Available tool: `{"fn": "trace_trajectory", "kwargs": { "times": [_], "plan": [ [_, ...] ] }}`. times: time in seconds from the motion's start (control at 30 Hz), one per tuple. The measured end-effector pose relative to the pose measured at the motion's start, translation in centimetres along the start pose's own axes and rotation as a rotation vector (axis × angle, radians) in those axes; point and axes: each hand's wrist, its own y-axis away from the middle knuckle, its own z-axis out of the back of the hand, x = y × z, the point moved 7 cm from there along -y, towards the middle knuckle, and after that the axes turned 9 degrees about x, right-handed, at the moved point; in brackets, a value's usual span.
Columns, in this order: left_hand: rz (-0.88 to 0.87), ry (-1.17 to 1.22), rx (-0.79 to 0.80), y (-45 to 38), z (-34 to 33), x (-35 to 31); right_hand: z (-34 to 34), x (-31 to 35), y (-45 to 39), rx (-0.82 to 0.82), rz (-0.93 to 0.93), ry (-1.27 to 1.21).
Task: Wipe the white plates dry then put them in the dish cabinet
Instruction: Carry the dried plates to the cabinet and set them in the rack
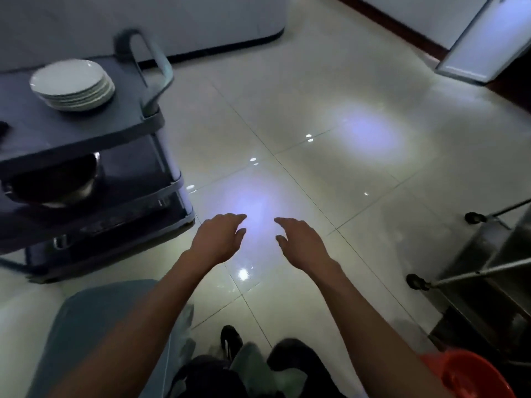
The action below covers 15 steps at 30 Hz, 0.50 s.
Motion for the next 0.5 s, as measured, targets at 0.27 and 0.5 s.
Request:
{"fn": "trace_trajectory", "kwargs": {
  "times": [0.27,0.5],
  "plan": [
    [0.196,0.146,-0.107,-3.1,5.7,8.4,5.3,6.6,-10.1,0.003,0.201,0.000],
    [0.361,0.200,-0.162,-8.3,11.3,14.5,10.2,12.4,-20.6,-0.015,0.395,-0.148]
  ]
}}
